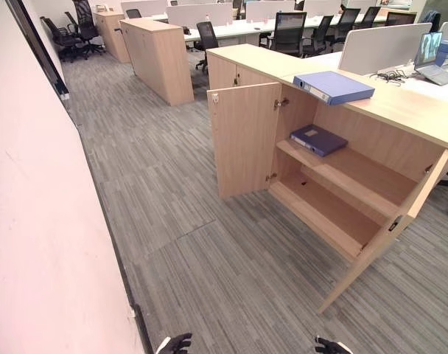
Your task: Put the empty folder in the office cabinet
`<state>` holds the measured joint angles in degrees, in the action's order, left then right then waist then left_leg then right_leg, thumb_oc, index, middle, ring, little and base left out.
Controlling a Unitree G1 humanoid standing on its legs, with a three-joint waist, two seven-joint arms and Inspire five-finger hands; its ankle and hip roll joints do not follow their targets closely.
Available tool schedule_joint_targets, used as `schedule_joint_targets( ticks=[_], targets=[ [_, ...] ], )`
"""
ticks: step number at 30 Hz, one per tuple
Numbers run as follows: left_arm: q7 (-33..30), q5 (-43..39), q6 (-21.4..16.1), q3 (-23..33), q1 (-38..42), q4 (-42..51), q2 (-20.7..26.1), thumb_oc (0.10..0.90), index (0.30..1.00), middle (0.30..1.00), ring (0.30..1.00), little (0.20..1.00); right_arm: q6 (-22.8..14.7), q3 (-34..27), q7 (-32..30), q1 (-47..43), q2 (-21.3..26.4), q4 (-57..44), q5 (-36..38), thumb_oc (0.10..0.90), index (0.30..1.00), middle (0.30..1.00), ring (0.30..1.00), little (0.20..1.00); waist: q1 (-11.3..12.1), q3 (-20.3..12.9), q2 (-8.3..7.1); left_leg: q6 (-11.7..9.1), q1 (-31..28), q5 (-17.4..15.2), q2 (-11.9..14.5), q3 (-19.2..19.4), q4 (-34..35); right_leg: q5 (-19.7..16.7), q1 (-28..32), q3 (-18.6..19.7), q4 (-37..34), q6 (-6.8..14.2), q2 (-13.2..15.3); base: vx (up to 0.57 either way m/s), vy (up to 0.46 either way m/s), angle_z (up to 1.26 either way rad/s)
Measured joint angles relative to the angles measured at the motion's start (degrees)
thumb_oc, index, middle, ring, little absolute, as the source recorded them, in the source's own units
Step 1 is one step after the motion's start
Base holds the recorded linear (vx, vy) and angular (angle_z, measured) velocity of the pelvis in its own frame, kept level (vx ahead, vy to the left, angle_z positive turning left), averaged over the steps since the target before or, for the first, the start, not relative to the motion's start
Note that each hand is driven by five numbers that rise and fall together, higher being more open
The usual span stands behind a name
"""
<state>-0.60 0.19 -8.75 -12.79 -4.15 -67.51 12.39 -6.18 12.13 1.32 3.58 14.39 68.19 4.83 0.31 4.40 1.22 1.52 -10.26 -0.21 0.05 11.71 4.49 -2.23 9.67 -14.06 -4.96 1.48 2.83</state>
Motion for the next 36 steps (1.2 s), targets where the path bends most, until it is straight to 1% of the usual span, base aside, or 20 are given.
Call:
schedule_joint_targets(
  ticks=[4,7,18,29,32,36],
  targets=[
    [0.1,-0.3,0.0,0.9,0.0,0.1,0.0,0.800,0.900,0.900,0.900,0.900,0.0,0.0,0.0,0.0,0.0,0.0,0.0,0.800,0.900,0.900,0.900,0.900,0.0,0.1,-0.14,-0.1,0.1,0.0,0.0,-0.2,0.0,0.3,0.0,-0.3,0.0,0.4,0.1,0.00,0.005,0.02],
    [0.1,-2.1,0.0,1.3,-0.3,0.0,0.0,0.800,0.900,0.900,0.900,0.900,0.0,0.0,0.0,0.0,0.0,0.0,0.0,0.800,0.900,0.900,0.900,0.900,0.0,0.2,-0.33,-0.2,0.2,0.1,0.0,-0.4,0.1,0.3,0.0,-0.4,0.0,0.4,0.1,0.00,0.000,0.00],
    [0.0,-2.1,0.0,1.7,-0.4,0.0,0.0,0.800,0.900,0.900,0.900,0.900,0.1,-0.5,0.0,0.1,0.0,0.0,0.0,0.800,0.900,0.900,0.900,0.900,0.0,0.2,-0.42,-0.3,0.1,0.1,0.0,-0.6,0.0,0.2,0.1,-0.5,-0.1,0.2,0.0,0.00,0.000,0.00],
    [-0.1,-2.2,0.0,1.9,-0.5,0.0,0.0,0.800,0.900,0.900,0.900,0.900,0.1,-1.0,-0.1,0.5,-0.1,0.1,0.5,0.800,0.900,0.900,0.900,0.900,0.0,0.3,-0.70,-0.4,0.1,0.0,0.0,-0.9,0.1,0.5,0.7,-0.6,-0.2,0.5,0.0,0.00,0.000,0.00],
    [-0.1,-2.2,0.0,1.9,-0.5,0.0,0.0,0.800,0.900,0.900,0.900,0.900,0.1,-1.2,-0.1,0.6,-0.1,0.1,1.3,0.800,0.900,0.900,0.900,0.900,0.0,0.3,-0.69,-0.5,0.0,-0.1,0.0,-0.9,0.1,0.5,0.7,-0.6,-0.2,0.5,0.0,0.00,0.000,0.00],
    [-0.1,-2.3,0.1,1.9,-0.6,1.0,0.0,0.800,0.900,0.900,0.900,0.900,0.2,-1.7,-0.1,0.6,-0.1,-0.5,4.6,0.800,0.900,0.900,0.900,0.900,0.0,0.0,-0.58,-0.4,0.0,0.0,0.0,-0.9,0.0,0.5,0.8,-0.6,-0.2,0.4,0.0,0.00,0.000,0.00]
  ],
)
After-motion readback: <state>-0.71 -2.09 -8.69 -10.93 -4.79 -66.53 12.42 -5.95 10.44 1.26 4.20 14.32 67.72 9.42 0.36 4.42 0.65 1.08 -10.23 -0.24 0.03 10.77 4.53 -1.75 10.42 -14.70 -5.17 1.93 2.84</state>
